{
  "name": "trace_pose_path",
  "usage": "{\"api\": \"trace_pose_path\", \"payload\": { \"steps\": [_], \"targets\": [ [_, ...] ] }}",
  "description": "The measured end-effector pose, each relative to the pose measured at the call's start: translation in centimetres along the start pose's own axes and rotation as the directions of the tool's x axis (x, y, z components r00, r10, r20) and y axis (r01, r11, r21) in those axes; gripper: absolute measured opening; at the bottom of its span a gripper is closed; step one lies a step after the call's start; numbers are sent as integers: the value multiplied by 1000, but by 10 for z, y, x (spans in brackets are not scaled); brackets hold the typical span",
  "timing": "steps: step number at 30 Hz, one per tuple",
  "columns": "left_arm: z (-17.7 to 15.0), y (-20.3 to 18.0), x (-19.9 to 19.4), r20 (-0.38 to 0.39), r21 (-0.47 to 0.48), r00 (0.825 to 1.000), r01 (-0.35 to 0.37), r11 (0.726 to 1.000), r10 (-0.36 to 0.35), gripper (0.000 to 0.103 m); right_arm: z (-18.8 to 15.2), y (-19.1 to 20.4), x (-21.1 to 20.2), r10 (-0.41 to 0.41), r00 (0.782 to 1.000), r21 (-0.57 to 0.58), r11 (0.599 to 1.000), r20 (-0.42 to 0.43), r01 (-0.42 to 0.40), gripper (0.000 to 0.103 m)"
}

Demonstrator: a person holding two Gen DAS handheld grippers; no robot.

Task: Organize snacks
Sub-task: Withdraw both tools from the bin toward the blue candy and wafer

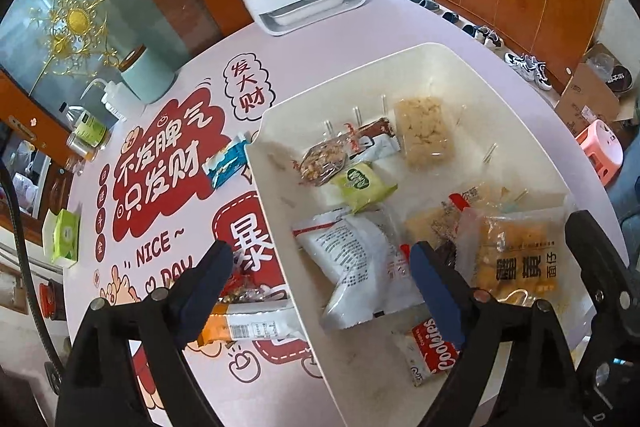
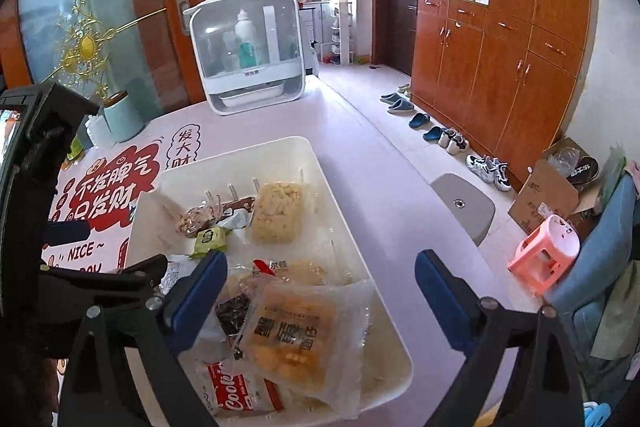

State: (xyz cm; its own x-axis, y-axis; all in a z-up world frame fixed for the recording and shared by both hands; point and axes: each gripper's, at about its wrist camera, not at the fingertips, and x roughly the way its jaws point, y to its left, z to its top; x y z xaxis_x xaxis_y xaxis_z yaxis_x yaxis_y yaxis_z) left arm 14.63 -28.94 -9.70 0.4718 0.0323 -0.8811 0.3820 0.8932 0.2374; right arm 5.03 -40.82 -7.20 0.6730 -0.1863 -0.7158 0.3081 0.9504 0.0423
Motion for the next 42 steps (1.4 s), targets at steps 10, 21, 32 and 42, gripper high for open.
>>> {"api": "trace_pose_path", "payload": {
  "steps": [10, 21, 32, 42],
  "targets": [
    [-23, 20, -7, 1, -25, 1000, -6, 1000, 6, 89, -6, 16, -4, -5, 1000, -19, 1000, -18, 5, 96],
    [-58, 78, -19, 19, -84, 1000, 17, 996, -16, 89, -15, 71, -20, -21, 1000, -85, 996, -10, 20, 96],
    [-98, 177, -26, 61, -138, 998, 38, 990, -30, 89, -22, 162, -49, -28, 999, -128, 991, 35, 32, 96],
    [-135, 276, -24, 99, -193, 995, 49, 980, -30, 89, -35, 255, -70, -26, 998, -162, 986, 50, 33, 96]
  ]
}}
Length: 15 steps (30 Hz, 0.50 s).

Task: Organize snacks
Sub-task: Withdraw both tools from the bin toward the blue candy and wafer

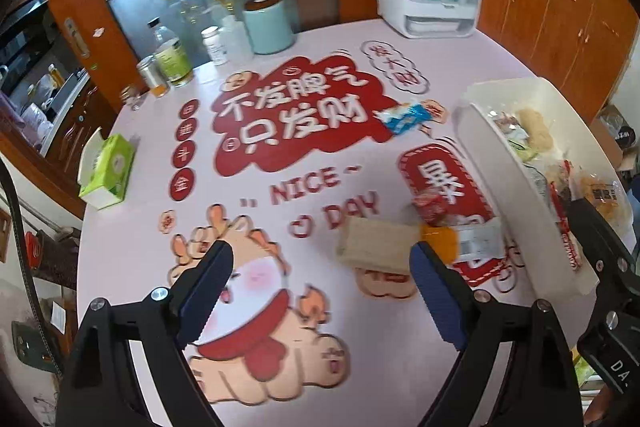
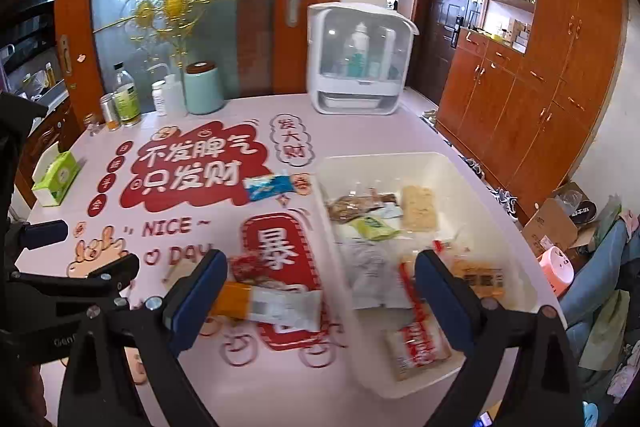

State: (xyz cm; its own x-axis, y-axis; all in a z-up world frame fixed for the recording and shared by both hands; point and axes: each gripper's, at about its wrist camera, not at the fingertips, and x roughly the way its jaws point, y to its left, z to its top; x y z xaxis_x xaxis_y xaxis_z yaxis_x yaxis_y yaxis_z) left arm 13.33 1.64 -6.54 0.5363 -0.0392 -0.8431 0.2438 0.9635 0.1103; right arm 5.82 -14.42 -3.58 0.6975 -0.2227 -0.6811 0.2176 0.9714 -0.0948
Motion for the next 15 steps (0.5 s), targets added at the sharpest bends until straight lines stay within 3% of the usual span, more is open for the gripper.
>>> {"api": "trace_pose_path", "payload": {
  "steps": [8, 15],
  "targets": [
    [-10, 73, -9, 36, -49, 999, 33, 998, -32, 89, 10, 57, -17, 26, 1000, -51, 998, 5, -26, 96],
    [6, 105, -24, 110, -64, 993, 39, 997, -32, 89, 32, 80, -22, 38, 999, -104, 994, 8, -37, 96]
  ]
}}
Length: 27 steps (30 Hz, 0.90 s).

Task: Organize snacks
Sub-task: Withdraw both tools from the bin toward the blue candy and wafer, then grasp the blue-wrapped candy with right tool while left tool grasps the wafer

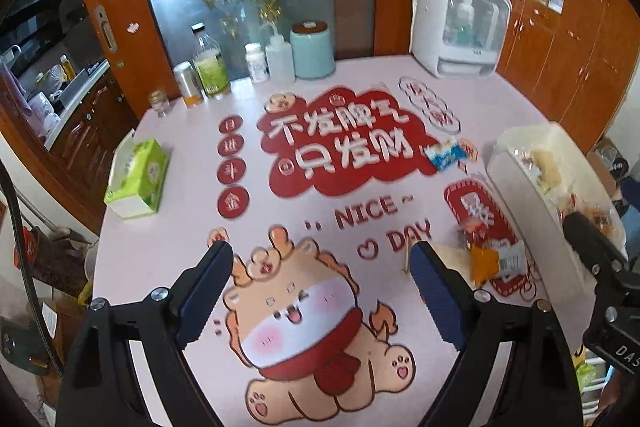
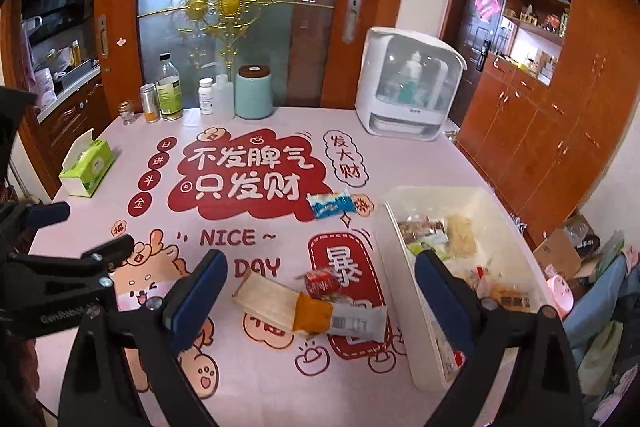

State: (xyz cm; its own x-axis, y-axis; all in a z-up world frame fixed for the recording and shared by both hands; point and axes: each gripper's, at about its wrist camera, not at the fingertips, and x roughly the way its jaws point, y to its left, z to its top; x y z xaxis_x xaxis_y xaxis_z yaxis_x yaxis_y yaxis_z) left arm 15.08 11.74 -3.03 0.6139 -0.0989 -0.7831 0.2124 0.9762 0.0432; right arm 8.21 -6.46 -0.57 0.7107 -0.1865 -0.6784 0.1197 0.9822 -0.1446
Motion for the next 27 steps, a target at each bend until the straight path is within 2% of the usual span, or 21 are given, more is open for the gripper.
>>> {"api": "trace_pose_path", "payload": {
  "steps": [3, 7, 9, 13, 19, 21, 24, 27],
  "targets": [
    [17, 4, -7, 41, 10, 999, -17, 1000, 16, 89, 13, 0, 4, 33, 999, -18, 999, -18, -34, 96],
    [47, -1, -13, 104, 67, 994, -51, 996, 44, 89, 37, -11, 13, 88, 996, -56, 995, -16, -88, 96],
    [65, -8, -11, 129, 109, 990, -70, 992, 56, 89, 54, -21, 28, 133, 990, -66, 989, -41, -136, 96],
    [94, -22, 3, 122, 156, 991, -67, 985, 48, 89, 85, -39, 58, 175, 982, -78, 980, -76, -181, 96],
    [127, -48, 52, 39, 197, 998, -56, 979, 49, 89, 135, -71, 133, 238, 956, -52, 967, -173, -251, 95],
    [130, -56, 73, -12, 189, 999, -47, 981, 50, 89, 145, -78, 164, 253, 944, -59, 961, -211, -271, 91],
    [121, -68, 107, -108, 168, 994, -7, 986, 26, 89, 142, -80, 200, 281, 918, -82, 946, -280, -314, 90],
    [103, -75, 133, -171, 157, 985, -8, 988, 35, 89, 127, -75, 240, 286, 881, -106, 932, -377, -348, 86]
  ]
}}
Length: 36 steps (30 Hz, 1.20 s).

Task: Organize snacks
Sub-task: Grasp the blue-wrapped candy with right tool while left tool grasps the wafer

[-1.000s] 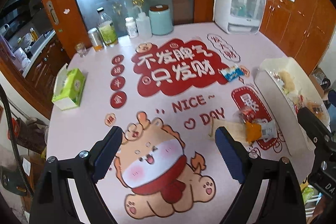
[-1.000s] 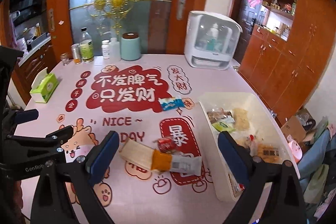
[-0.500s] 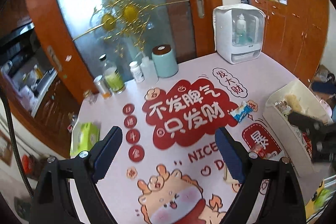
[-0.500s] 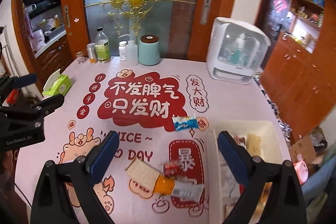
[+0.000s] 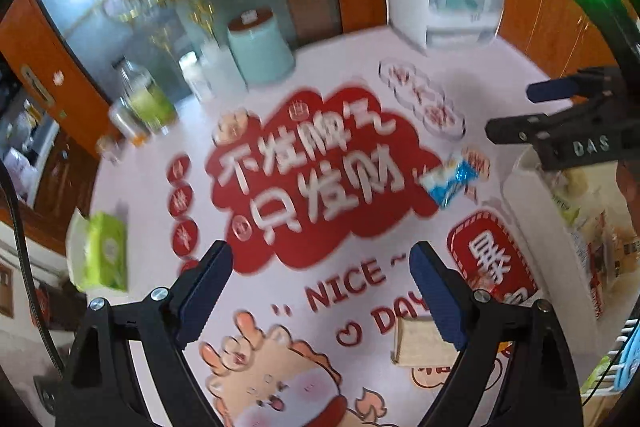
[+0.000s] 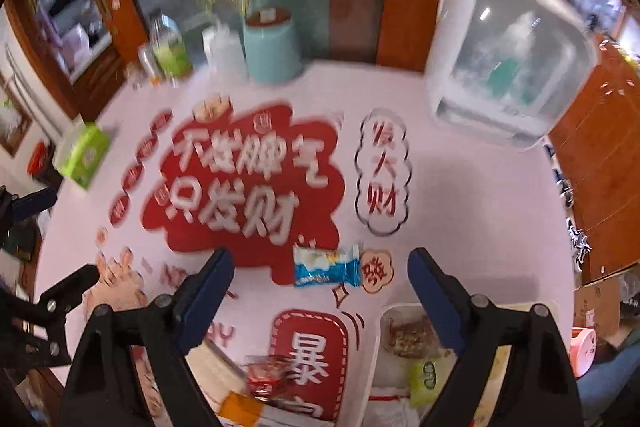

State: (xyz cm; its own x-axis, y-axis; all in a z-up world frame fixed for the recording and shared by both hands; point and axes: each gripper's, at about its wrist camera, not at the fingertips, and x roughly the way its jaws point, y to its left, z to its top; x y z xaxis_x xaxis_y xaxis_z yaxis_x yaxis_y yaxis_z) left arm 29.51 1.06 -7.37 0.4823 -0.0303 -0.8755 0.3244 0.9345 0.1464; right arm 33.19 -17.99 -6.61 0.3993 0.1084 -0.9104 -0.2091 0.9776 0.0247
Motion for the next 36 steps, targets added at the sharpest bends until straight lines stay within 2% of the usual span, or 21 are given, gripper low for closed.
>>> {"api": "trace_pose_path", "payload": {
  "steps": [2, 5, 9, 11, 15, 20, 22, 24, 27, 33, 36],
  "targets": [
    [-11, -6, 18, -52, -12, 999, -1, 1000, 0, 89, -3, -3, 30, 27, 998, -8, 1000, -63, -27, 85],
    [-29, -7, 36, -107, -49, 994, 13, 999, -19, 89, -5, -8, 60, 55, 992, 16, 998, -115, -53, 85],
    [-54, 1, 56, -177, -160, 983, 23, 987, -52, 89, -6, -21, 100, 141, 972, 131, 984, -190, -117, 85],
    [-65, 6, 62, -200, -216, 978, 21, 976, -66, 89, -5, -22, 115, 157, 963, 162, 979, -218, -122, 85],
    [-73, 14, 69, -219, -274, 974, 1, 962, -64, 89, -4, -17, 142, 135, 951, 166, 982, -280, -91, 85],
    [-67, 19, 68, -209, -278, 977, -30, 960, -30, 89, -9, -12, 166, 119, 931, 155, 986, -345, -69, 83],
    [-65, 18, 68, -208, -278, 978, -33, 960, -27, 89, -9, -9, 165, 85, 942, 115, 992, -326, -50, 77],
    [-64, 16, 71, -212, -274, 977, -32, 961, -28, 89, -9, -8, 162, 37, 952, 73, 997, -303, -16, 54],
    [-66, 7, 78, -227, -261, 973, -19, 965, -42, 89, -9, -15, 155, 90, 958, 106, 992, -273, -63, 44],
    [-77, -28, 96, -284, -159, 956, 23, 987, -68, 89, -17, -23, 135, 143, 967, 139, 984, -212, -115, 43],
    [-83, -39, 110, -327, -209, 939, 35, 977, -104, 89, -20, -25, 119, 153, 973, 127, 983, -173, -132, 43]
  ]
}}
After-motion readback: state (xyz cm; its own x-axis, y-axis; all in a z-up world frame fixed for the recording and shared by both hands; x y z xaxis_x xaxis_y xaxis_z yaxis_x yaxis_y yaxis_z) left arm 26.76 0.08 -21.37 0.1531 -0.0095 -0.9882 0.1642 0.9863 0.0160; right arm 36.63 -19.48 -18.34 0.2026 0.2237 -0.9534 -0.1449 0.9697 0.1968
